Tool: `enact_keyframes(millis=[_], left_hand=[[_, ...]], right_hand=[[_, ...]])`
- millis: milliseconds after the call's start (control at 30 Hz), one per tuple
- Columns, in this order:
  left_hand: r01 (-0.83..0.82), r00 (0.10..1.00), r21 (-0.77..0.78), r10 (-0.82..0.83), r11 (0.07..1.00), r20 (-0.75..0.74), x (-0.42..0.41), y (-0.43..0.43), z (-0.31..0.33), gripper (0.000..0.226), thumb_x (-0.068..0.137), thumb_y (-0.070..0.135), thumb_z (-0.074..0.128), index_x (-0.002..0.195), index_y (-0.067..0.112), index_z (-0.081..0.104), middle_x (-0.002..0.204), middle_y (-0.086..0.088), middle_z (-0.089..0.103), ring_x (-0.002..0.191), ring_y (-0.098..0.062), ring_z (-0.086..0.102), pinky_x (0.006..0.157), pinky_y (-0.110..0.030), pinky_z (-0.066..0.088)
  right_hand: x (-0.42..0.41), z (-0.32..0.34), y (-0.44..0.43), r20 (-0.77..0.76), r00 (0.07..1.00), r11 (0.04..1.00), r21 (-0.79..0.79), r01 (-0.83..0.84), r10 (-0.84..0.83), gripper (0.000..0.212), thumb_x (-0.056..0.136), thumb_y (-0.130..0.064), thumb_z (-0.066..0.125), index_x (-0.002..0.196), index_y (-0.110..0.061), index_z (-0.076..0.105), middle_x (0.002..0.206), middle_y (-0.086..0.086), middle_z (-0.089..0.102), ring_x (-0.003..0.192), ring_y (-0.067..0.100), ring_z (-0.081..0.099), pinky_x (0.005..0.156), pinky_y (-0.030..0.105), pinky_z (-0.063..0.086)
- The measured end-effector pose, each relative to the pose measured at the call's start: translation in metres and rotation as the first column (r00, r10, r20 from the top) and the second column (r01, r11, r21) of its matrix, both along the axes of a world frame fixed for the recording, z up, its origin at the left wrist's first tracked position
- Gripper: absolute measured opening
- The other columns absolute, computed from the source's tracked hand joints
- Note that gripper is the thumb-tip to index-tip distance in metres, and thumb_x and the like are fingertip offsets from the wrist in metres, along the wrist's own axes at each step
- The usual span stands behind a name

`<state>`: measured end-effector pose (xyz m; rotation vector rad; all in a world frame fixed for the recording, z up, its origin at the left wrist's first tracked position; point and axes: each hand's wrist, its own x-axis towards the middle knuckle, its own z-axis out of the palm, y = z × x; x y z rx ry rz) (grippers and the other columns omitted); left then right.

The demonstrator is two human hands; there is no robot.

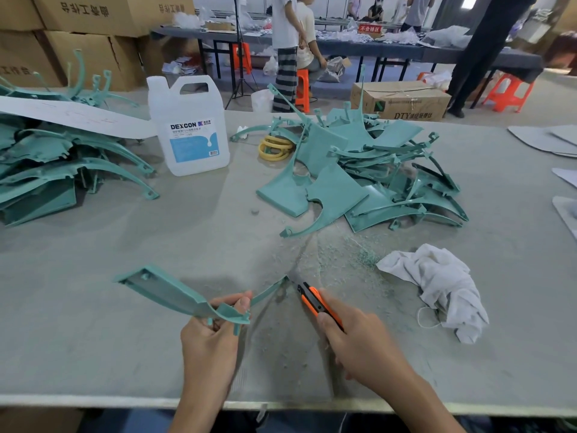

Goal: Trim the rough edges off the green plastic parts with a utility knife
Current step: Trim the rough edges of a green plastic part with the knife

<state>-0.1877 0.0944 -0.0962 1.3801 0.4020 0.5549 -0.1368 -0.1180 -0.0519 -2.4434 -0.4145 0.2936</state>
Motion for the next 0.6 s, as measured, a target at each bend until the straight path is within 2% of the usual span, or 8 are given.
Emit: enact_keyframes(millis=[133,233,333,400,467,533,567,600], left_hand=[[-0.013,1.000,0.011,0.013,1.000,-0.007,-0.001,-0.001,0.003,0.032,0.070,0.049,0.081,0.090,0.024,0.079,0.098,-0.003,0.078,0.099,-0.023,0.073,0.096,-0.056,0.054],[-0.019,0.999,0.001,0.019,1.000,-0.032,-0.001,-0.002,0.006,0.031,0.070,0.048,0.079,0.090,0.024,0.079,0.097,-0.001,0.078,0.098,-0.022,0.073,0.095,-0.054,0.055],[-0.012,0.999,0.029,0.013,1.000,-0.047,-0.003,-0.004,0.009,0.030,0.072,0.049,0.079,0.091,0.026,0.079,0.095,0.000,0.078,0.095,-0.021,0.074,0.092,-0.051,0.056],[-0.022,0.999,0.031,0.023,0.999,-0.048,-0.005,-0.004,0.010,0.028,0.073,0.047,0.079,0.092,0.026,0.079,0.095,0.000,0.078,0.094,-0.022,0.074,0.090,-0.049,0.057],[-0.018,0.999,0.032,0.020,0.999,-0.050,-0.005,-0.001,0.009,0.022,0.077,0.041,0.080,0.091,0.025,0.079,0.096,-0.002,0.078,0.094,-0.022,0.073,0.086,-0.044,0.058],[0.003,0.999,-0.008,-0.004,1.000,-0.047,-0.002,0.002,0.007,0.014,0.078,0.031,0.084,0.088,0.022,0.078,0.096,-0.005,0.078,0.088,-0.018,0.074,0.078,-0.029,0.059],[0.018,0.999,-0.036,-0.020,0.999,-0.044,0.001,0.003,0.007,0.009,0.080,0.019,0.084,0.084,0.018,0.077,0.093,-0.005,0.078,0.081,-0.015,0.073,0.072,-0.022,0.058],[0.022,0.999,-0.015,-0.023,1.000,-0.042,0.004,0.003,0.008,0.011,0.082,0.003,0.080,0.081,0.012,0.074,0.088,-0.003,0.079,0.074,-0.010,0.073,0.069,-0.017,0.057]], right_hand=[[-0.007,0.007,-0.003,0.182,0.982,0.999,-0.029,-0.046,0.050,0.054,0.103,-0.046,0.045,0.146,-0.067,0.021,0.095,-0.015,0.060,0.090,0.015,0.062,0.074,0.031,0.045],[-0.015,0.009,0.000,0.199,0.969,0.986,-0.099,-0.132,0.149,0.058,0.103,-0.054,0.041,0.139,-0.078,0.003,0.096,-0.012,0.047,0.085,0.018,0.061,0.076,0.035,0.049],[-0.012,0.006,-0.001,0.233,0.964,0.981,-0.171,-0.090,0.129,0.057,0.105,-0.051,0.036,0.140,-0.076,-0.001,0.098,-0.010,0.046,0.081,0.020,0.060,0.074,0.036,0.051],[-0.010,0.007,-0.004,0.287,0.957,0.995,-0.099,-0.014,0.042,0.059,0.105,-0.047,0.040,0.143,-0.075,0.004,0.093,-0.010,0.047,0.072,0.015,0.057,0.068,0.034,0.051],[-0.007,0.007,-0.007,0.309,0.950,0.999,0.014,0.053,-0.054,0.058,0.103,-0.048,0.043,0.147,-0.070,0.012,0.097,-0.015,0.052,0.075,0.011,0.056,0.070,0.034,0.049],[-0.003,0.011,-0.006,0.191,0.972,0.982,0.154,0.108,-0.137,0.052,0.100,-0.055,0.044,0.149,-0.060,0.027,0.101,-0.026,0.057,0.084,0.003,0.056,0.075,0.031,0.046],[-0.002,0.011,-0.006,0.111,0.982,0.966,0.227,0.126,-0.154,0.045,0.097,-0.061,0.046,0.141,-0.054,0.043,0.093,-0.029,0.060,0.081,-0.001,0.056,0.072,0.029,0.046],[-0.002,0.013,-0.005,0.044,0.987,0.947,0.291,0.136,-0.155,0.036,0.093,-0.067,0.048,0.121,-0.046,0.058,0.079,-0.026,0.060,0.070,-0.001,0.056,0.065,0.028,0.048]])
